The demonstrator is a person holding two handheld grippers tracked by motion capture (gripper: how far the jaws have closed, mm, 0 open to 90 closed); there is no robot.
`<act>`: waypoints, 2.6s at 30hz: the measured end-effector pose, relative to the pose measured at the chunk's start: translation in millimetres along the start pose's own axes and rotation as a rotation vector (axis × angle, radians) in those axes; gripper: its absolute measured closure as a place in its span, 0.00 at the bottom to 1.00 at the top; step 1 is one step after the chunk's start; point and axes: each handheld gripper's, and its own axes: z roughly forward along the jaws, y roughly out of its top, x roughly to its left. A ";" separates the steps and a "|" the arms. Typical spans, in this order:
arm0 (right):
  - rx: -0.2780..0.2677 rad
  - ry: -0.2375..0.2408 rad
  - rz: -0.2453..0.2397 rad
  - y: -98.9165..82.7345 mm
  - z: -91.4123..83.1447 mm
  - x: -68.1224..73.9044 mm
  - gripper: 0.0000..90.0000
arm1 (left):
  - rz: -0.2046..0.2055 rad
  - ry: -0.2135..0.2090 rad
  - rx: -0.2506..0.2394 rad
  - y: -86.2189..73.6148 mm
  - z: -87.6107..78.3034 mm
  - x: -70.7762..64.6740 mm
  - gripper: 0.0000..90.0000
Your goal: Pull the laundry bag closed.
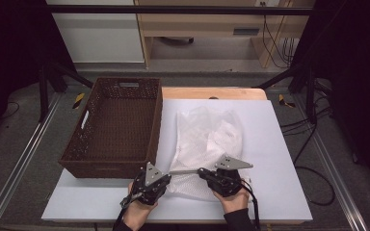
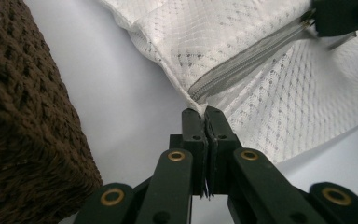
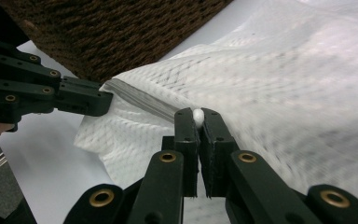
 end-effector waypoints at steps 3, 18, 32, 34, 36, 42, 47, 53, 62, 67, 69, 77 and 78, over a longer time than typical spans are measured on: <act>-0.004 -0.006 0.022 -3.2 -8.4 -6.2 0.96 | -0.006 0.000 0.003 -1.1 -0.4 0.9 0.97; 0.015 -0.062 0.115 -24.9 -40.6 -42.9 0.96 | -0.018 0.000 0.021 -8.3 2.2 2.3 0.96; 0.035 -0.122 0.195 -41.7 -63.4 -74.2 0.96 | -0.038 -0.001 0.047 -14.7 7.3 5.2 0.96; 0.046 -0.147 0.193 -42.7 -65.0 -76.8 0.96 | -0.035 -0.001 0.051 -15.0 7.4 5.7 0.96; 0.051 -0.158 0.203 -44.1 -66.4 -80.5 0.96 | -0.033 0.000 0.053 -15.2 7.4 6.4 0.96; 0.056 -0.174 0.230 -48.0 -71.6 -91.9 0.96 | -0.036 0.000 0.054 -15.6 8.4 6.1 0.96; 0.069 -0.187 0.246 -50.1 -73.9 -97.6 0.96 | -0.032 -0.002 0.059 -16.5 9.1 6.4 0.96; 0.076 -0.205 0.243 -50.4 -73.0 -99.5 0.96 | -0.036 0.001 0.059 -17.3 10.7 5.2 0.96; 0.067 -0.253 0.171 -54.1 -64.4 -104.0 0.75 | -0.044 -0.038 0.027 -18.2 12.2 7.8 0.85; 0.042 -0.297 0.135 -54.1 -62.7 -104.6 0.60 | -0.029 -0.040 0.000 -18.0 9.7 10.3 0.65; 0.021 -0.312 0.131 -53.3 -64.2 -104.7 0.53 | -0.022 -0.047 -0.011 -18.2 7.7 11.9 0.57; -0.042 -0.350 0.117 -50.4 -72.0 -111.5 0.34 | 0.008 -0.079 -0.042 -21.5 -8.6 22.4 0.37; -0.043 -0.355 0.115 -50.1 -72.9 -112.2 0.34 | 0.011 -0.079 -0.042 -22.3 -10.1 24.0 0.35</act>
